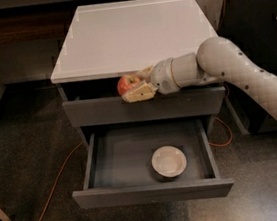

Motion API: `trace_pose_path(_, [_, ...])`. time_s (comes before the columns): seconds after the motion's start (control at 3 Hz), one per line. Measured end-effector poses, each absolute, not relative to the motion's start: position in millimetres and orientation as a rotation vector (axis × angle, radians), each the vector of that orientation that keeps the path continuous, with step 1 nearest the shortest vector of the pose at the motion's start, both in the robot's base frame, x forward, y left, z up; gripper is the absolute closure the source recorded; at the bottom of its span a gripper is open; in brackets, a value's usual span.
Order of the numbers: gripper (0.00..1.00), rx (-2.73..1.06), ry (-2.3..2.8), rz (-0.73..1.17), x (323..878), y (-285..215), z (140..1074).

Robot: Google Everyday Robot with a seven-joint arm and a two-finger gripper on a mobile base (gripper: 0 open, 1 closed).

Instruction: Pick apple from middle drawer and place on counter

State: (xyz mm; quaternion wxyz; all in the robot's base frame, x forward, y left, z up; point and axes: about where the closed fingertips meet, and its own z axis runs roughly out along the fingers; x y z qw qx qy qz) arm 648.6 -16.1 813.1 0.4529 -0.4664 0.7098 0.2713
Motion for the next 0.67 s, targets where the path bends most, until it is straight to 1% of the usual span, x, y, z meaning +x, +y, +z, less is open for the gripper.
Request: trace_pose_path(0.67, [1.0,-1.183,1.687,0.705,669,-22,864])
